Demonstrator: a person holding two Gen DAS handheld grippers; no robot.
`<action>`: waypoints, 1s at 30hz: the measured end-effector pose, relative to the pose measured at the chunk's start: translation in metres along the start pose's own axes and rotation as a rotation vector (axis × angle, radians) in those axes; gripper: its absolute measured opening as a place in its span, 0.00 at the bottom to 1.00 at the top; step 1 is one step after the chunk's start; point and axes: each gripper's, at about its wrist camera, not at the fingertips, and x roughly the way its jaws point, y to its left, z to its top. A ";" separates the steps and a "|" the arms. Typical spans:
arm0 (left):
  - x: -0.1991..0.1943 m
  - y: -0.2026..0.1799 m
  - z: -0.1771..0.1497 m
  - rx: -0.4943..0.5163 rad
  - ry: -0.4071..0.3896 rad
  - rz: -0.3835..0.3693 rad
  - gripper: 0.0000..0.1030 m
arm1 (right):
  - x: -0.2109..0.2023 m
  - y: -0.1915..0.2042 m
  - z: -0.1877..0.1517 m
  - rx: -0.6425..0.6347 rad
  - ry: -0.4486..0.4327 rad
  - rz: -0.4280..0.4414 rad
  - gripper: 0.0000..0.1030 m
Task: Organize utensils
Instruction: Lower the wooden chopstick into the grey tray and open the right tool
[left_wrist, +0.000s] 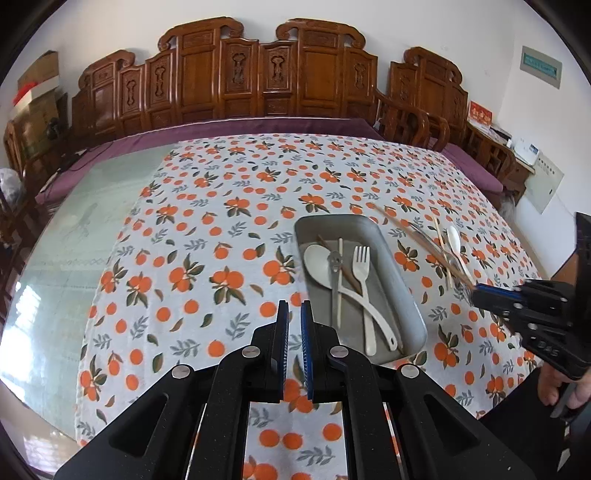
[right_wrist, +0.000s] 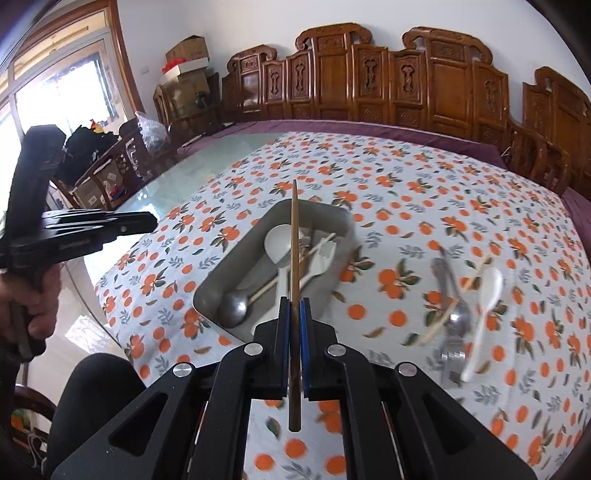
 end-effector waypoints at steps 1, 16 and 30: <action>-0.001 0.003 -0.002 0.000 -0.001 0.004 0.05 | 0.007 0.004 0.002 -0.001 0.008 0.000 0.06; -0.011 0.028 -0.019 -0.038 -0.015 0.006 0.05 | 0.088 0.021 0.017 0.052 0.137 -0.044 0.06; -0.015 0.021 -0.017 -0.039 -0.025 -0.013 0.05 | 0.112 0.028 0.015 0.083 0.150 -0.032 0.07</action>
